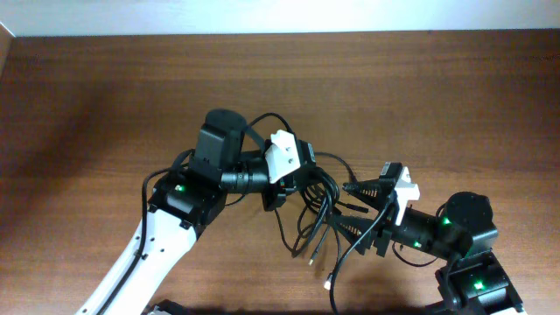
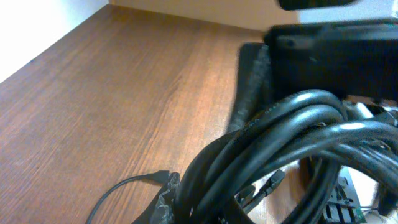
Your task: Untangle cables
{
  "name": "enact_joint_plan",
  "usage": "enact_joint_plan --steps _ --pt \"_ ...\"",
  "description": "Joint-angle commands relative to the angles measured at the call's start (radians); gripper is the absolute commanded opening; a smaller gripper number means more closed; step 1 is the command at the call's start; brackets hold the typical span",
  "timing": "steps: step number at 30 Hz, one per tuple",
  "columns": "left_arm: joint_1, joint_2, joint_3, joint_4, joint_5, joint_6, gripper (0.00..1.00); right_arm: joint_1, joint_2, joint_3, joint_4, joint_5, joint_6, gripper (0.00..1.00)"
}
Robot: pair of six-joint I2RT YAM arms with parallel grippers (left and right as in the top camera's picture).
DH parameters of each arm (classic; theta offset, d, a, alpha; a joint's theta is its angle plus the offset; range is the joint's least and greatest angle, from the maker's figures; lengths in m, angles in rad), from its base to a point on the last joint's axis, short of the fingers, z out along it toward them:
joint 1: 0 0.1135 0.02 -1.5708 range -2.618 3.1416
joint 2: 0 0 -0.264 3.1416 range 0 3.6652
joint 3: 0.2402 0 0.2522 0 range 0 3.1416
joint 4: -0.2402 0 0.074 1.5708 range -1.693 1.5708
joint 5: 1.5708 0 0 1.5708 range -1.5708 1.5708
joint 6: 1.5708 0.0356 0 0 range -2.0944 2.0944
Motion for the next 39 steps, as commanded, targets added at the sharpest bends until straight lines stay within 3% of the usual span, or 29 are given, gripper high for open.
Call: enact_joint_plan --steps 1,11,20,23,31,39 --pt "-0.023 -0.023 0.016 0.013 -0.024 -0.064 0.00 -0.002 -0.009 0.011 0.004 -0.054 -0.035 0.78" --pt "-0.045 -0.023 0.016 0.024 -0.064 -0.072 0.00 -0.002 -0.009 0.011 -0.002 -0.055 -0.050 0.77" --pt "-0.107 -0.021 0.016 -0.017 -0.058 -0.071 0.00 -0.002 -0.009 0.011 0.024 -0.072 -0.050 0.64" --pt "-0.146 -0.021 0.016 -0.018 -0.063 -0.071 0.00 -0.002 -0.009 0.011 0.029 -0.072 -0.049 0.54" --pt "-0.169 -0.021 0.016 -0.046 -0.257 -0.072 0.00 -0.002 -0.009 0.011 0.027 -0.072 -0.049 0.27" --pt "-0.169 -0.021 0.016 -0.062 -0.412 -0.088 0.00 -0.002 -0.009 0.011 0.027 -0.072 -0.050 0.16"
